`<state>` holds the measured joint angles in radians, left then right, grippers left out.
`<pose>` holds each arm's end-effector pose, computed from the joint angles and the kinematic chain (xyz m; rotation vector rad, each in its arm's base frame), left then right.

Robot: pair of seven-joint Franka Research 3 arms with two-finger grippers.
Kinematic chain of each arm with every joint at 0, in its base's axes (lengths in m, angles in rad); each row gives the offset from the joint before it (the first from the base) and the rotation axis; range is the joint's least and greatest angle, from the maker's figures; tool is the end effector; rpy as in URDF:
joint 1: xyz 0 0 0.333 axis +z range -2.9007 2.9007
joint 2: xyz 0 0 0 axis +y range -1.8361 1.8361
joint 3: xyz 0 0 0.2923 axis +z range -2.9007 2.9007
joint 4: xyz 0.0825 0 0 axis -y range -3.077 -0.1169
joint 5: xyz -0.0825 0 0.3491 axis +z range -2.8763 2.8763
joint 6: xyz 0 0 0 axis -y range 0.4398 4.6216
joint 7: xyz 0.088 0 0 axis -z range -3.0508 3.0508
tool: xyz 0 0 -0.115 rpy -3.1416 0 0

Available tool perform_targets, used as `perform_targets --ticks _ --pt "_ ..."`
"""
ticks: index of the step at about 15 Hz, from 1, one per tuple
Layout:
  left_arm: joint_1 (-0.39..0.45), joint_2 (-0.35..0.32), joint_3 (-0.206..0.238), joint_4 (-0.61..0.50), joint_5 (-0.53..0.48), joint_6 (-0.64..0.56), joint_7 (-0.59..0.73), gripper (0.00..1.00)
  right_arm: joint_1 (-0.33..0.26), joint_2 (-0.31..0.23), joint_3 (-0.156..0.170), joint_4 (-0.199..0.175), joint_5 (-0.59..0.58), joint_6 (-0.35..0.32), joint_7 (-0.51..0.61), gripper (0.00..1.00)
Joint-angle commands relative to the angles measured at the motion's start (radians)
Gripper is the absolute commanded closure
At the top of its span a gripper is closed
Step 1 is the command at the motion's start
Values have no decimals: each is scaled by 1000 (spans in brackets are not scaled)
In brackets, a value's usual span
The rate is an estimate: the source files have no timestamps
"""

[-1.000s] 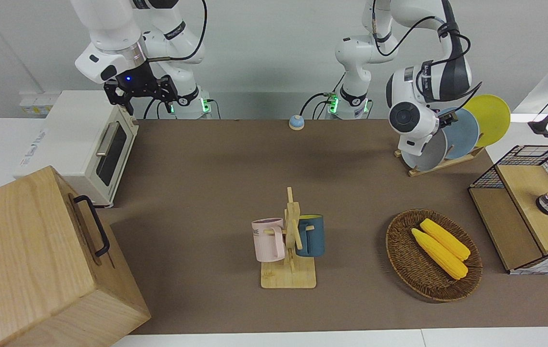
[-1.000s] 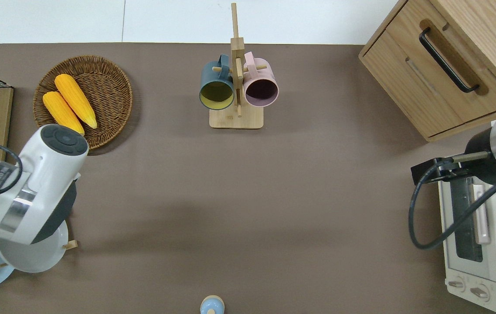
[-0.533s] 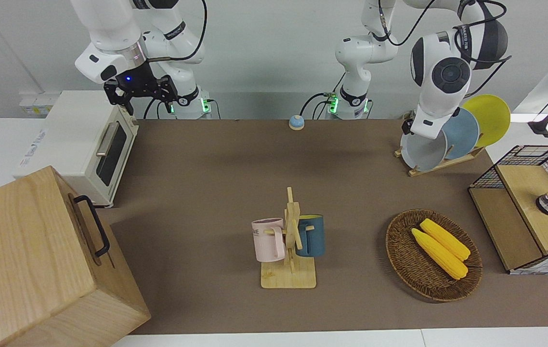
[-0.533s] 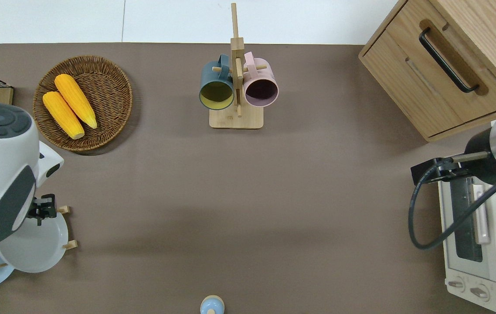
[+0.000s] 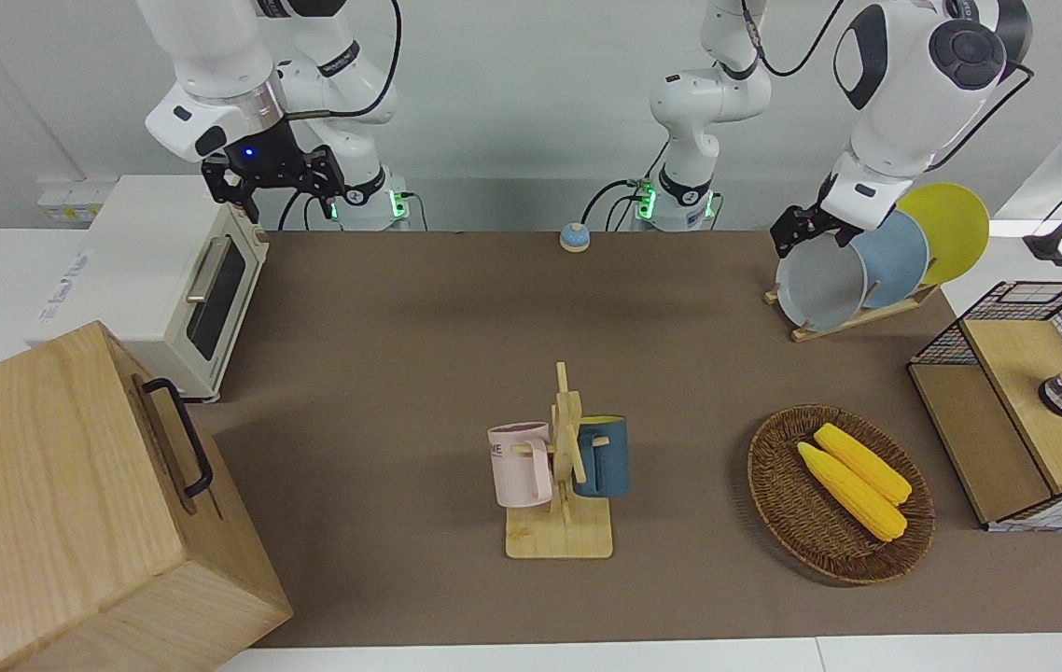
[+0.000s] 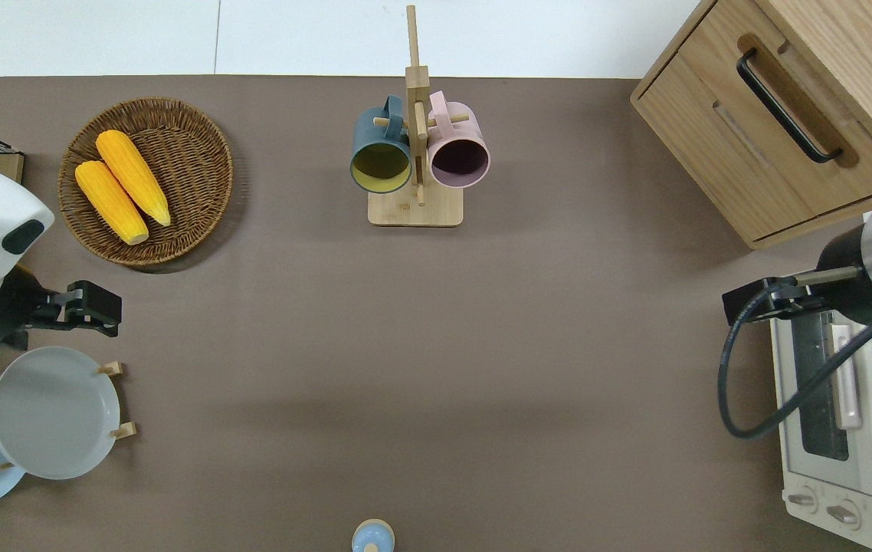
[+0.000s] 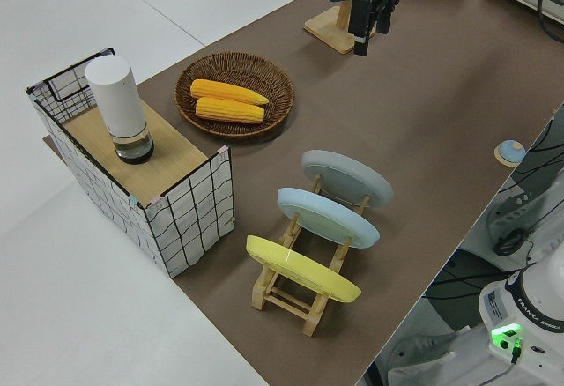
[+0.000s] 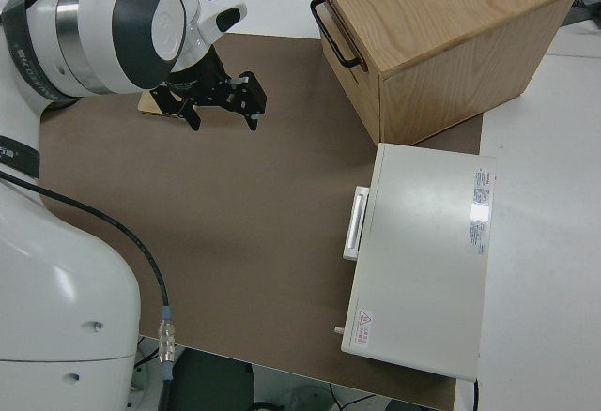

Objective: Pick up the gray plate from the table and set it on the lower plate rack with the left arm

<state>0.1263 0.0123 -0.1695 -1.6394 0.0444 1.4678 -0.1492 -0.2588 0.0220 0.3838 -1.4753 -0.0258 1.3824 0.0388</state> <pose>0.5060 -0.0159 0.5493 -3.0652 -0.1631 0.2752 0.5016 0.0573 0.6078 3.1075 0.1293 -0.1736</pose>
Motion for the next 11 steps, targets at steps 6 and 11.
perform_targets --ticks 6,11 --pt "9 29 1 92 -63 95 170 7 -23 -2 21 7 -5 -11 12 17" --pt "10 29 1 90 -69 95 172 7 -23 -2 21 7 -6 -11 12 17"
